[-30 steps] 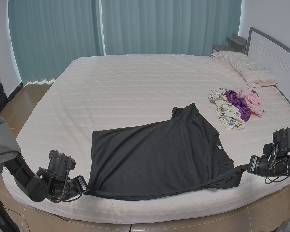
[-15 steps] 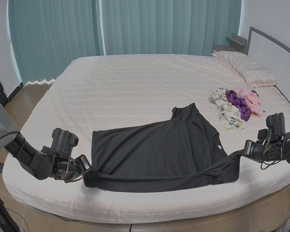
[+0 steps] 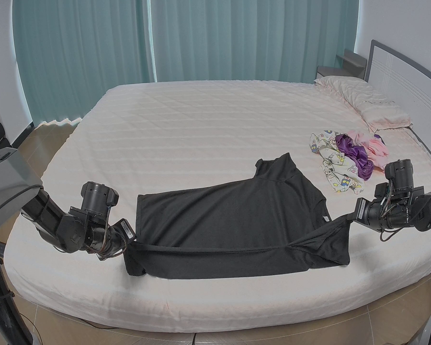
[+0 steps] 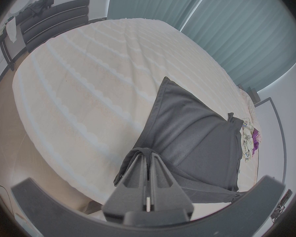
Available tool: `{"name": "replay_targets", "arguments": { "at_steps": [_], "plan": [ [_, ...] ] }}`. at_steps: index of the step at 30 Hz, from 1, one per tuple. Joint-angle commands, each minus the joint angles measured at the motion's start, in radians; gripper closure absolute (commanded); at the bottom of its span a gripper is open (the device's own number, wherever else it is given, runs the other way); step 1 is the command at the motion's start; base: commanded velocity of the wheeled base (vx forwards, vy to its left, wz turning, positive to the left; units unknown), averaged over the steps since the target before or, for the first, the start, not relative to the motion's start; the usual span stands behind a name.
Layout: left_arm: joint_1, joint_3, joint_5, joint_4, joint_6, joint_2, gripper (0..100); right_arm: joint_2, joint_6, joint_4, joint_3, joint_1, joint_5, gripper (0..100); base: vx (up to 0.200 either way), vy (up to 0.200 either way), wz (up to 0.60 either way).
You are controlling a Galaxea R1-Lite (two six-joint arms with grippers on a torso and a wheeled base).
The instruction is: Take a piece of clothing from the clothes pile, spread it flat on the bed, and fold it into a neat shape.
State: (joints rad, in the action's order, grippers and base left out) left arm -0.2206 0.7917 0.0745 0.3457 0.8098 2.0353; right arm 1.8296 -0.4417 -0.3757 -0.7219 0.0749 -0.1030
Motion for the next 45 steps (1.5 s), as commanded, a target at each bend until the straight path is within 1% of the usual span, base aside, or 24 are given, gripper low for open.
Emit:
{"name": "replay_targets", "arguments": {
  "at_steps": [1,10,20,27,30,35,45],
  "plan": [
    [0.004,0.043,0.001,0.001,0.000,0.062,100,0.045,0.000,0.000,-0.036,-0.001,0.000,100,0.000,0.000,0.00],
    [0.018,0.132,0.002,-0.007,0.000,0.144,100,0.112,-0.012,0.000,-0.137,-0.004,0.002,100,0.000,0.000,0.00],
    [0.040,0.221,0.002,-0.082,0.000,0.187,100,0.204,-0.014,-0.005,-0.221,0.014,0.011,100,0.000,0.000,0.00],
    [0.038,0.259,0.001,-0.091,0.002,0.230,100,0.240,-0.015,-0.014,-0.264,0.020,0.011,100,0.000,0.000,0.00],
    [0.038,0.273,0.001,-0.091,0.002,0.244,100,0.254,-0.035,-0.014,-0.287,0.020,0.011,100,0.000,0.000,0.00],
    [0.040,0.308,0.002,-0.093,0.025,0.261,100,0.263,-0.045,-0.014,-0.297,0.020,0.011,100,0.000,0.000,0.00],
    [0.040,0.353,0.002,-0.117,0.025,0.293,100,0.269,-0.048,-0.014,-0.289,0.011,0.009,100,0.000,0.000,0.00]
  ]
}}
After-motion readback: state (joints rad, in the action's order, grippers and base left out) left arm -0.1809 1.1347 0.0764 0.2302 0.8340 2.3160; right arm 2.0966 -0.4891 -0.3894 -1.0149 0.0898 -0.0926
